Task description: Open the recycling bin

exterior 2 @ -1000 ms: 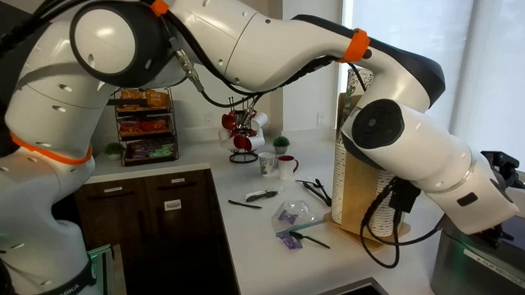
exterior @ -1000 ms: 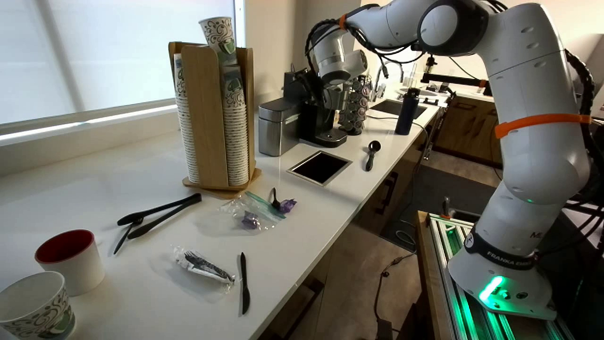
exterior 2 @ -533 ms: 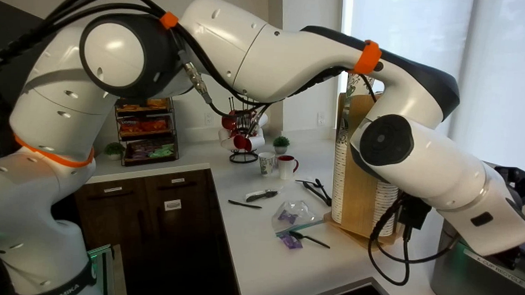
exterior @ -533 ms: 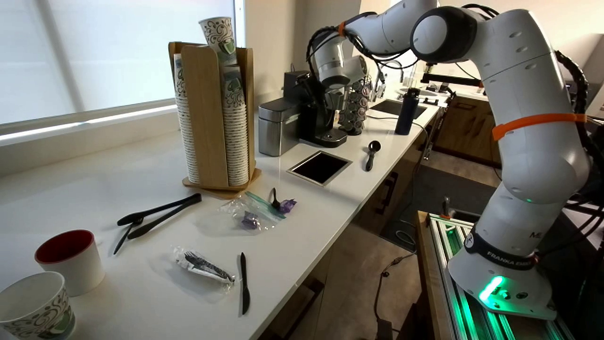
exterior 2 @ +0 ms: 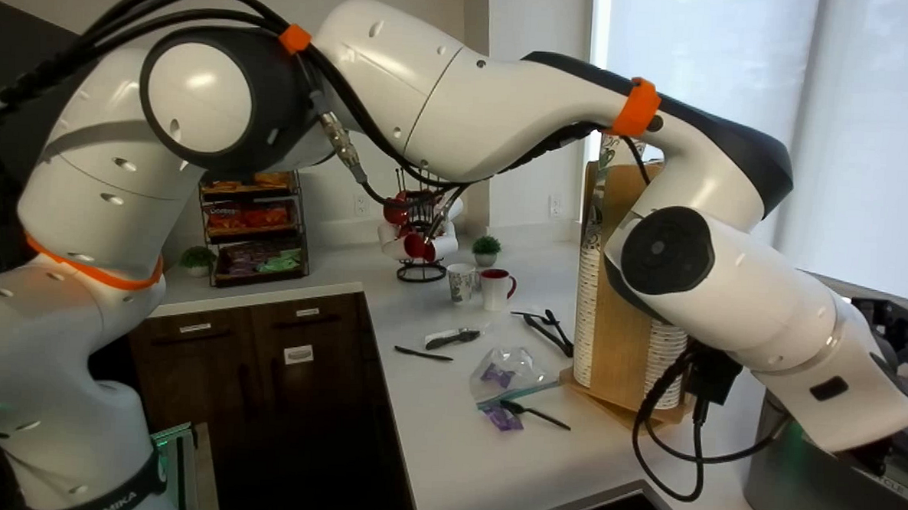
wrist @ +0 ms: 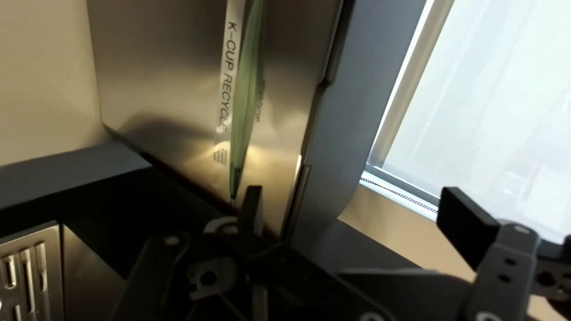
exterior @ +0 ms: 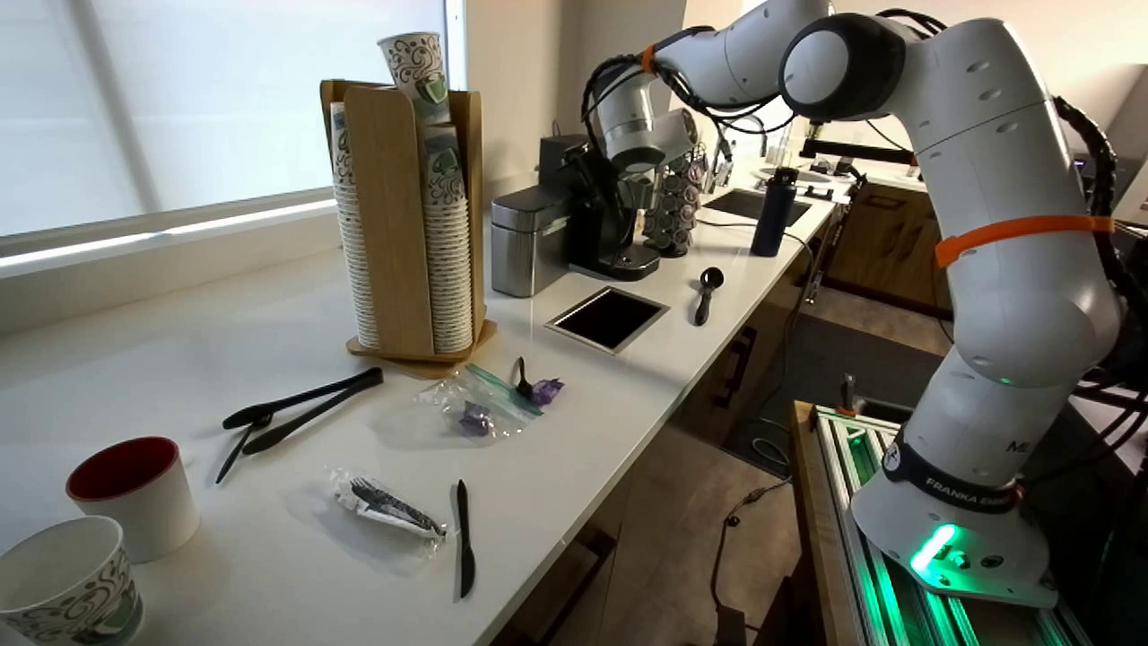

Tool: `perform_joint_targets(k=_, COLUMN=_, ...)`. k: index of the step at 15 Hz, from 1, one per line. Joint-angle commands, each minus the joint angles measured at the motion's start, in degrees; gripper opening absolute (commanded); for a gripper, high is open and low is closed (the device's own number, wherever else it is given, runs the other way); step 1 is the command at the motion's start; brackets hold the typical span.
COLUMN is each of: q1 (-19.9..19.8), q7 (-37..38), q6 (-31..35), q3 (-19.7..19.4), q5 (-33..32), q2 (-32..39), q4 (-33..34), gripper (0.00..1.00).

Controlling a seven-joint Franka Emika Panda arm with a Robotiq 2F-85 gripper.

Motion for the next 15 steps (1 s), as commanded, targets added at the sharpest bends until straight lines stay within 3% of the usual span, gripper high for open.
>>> perform_joint_targets(k=1, q1=-0.12, q7=2.59, q6=-1.61, q3=-0.26, q5=-2.04, q2=0.56, q4=-1.31, gripper=1.00)
perform_joint_targets(k=7, q1=-0.05, q7=8.76, q6=-9.01, q3=-0.32, q5=-7.00, q2=1.27, q4=-1.54, gripper=1.00)
perform_joint_targets(k=15, q1=-0.08, q7=7.29, q6=-7.56, q3=0.23, q5=-5.38, q2=1.48, q4=-0.42, gripper=1.00)
